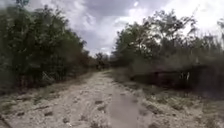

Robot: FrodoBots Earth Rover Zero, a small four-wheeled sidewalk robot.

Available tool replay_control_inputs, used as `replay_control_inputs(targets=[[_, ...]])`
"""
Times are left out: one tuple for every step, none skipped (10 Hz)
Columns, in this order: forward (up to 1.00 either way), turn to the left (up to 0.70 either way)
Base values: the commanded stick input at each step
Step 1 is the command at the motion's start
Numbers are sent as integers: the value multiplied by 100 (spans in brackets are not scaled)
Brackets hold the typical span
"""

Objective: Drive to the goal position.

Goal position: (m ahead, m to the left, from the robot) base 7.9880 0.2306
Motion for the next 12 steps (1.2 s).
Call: replay_control_inputs(targets=[[70,0],[70,0],[70,0],[70,0],[70,0],[70,0],[70,0],[70,0],[70,0],[70,0],[70,0],[70,0]])
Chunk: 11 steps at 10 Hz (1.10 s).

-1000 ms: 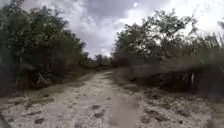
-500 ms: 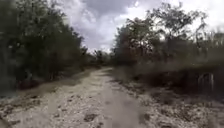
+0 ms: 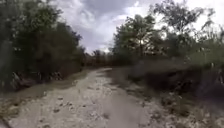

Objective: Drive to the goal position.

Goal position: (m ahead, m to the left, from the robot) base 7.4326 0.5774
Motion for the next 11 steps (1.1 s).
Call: replay_control_inputs(targets=[[70,0],[70,0],[70,0],[70,0],[70,0],[70,35],[70,35],[70,35],[70,9],[70,0],[70,8]])
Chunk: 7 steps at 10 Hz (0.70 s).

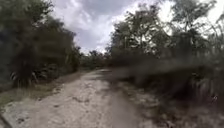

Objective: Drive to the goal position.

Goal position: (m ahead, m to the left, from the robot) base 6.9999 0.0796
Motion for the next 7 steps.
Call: replay_control_inputs(targets=[[70,35],[70,35],[70,0],[70,0],[70,0],[70,0],[70,0]])
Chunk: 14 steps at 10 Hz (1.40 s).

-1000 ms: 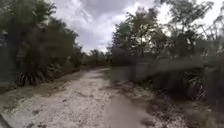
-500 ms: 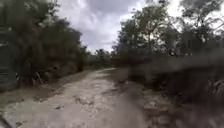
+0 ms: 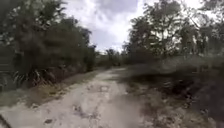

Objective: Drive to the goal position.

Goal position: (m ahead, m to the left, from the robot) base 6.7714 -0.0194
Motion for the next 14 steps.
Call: replay_control_inputs(targets=[[70,0],[70,0],[70,0],[70,0],[70,0],[70,0],[70,0],[70,0],[70,0],[70,0],[70,0],[70,0],[70,0],[70,0]])
